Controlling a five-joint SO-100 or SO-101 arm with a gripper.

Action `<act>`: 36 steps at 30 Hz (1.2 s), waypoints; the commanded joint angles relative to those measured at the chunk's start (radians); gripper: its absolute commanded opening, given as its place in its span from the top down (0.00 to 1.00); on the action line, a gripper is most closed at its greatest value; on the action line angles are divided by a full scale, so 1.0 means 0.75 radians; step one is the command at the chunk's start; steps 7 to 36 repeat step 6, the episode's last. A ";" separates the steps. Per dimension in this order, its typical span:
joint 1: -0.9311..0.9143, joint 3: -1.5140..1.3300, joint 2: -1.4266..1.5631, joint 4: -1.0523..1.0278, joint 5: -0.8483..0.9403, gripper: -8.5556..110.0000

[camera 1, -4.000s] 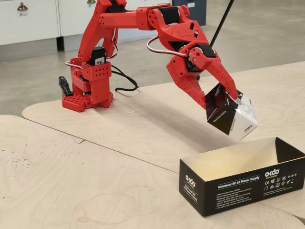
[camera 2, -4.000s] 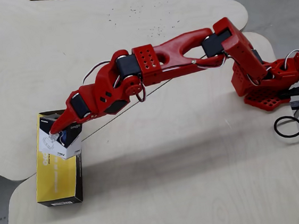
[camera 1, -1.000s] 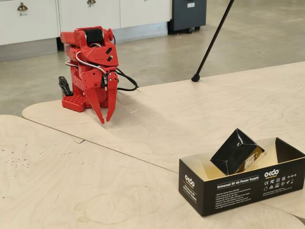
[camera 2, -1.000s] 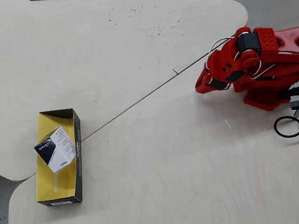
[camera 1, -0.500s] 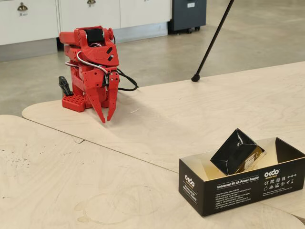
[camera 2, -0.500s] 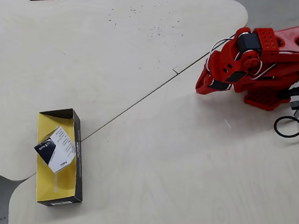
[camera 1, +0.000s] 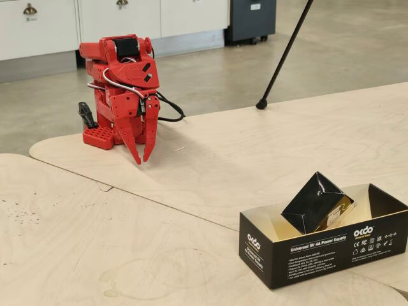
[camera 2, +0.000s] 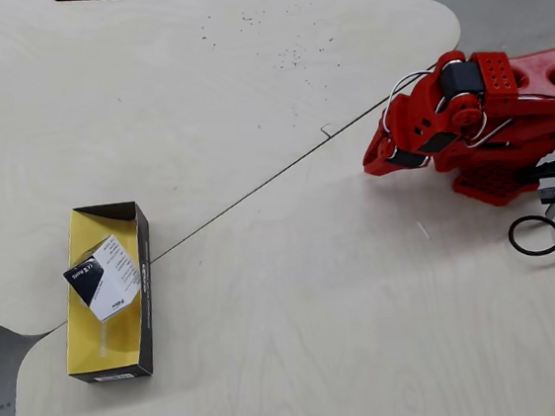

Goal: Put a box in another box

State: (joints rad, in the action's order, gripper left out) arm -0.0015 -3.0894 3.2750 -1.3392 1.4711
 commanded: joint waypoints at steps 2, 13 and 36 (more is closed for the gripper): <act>0.002 0.008 -0.004 -0.074 0.004 0.93; 0.002 0.008 -0.004 -0.074 0.004 0.93; 0.002 0.008 -0.004 -0.074 0.004 0.93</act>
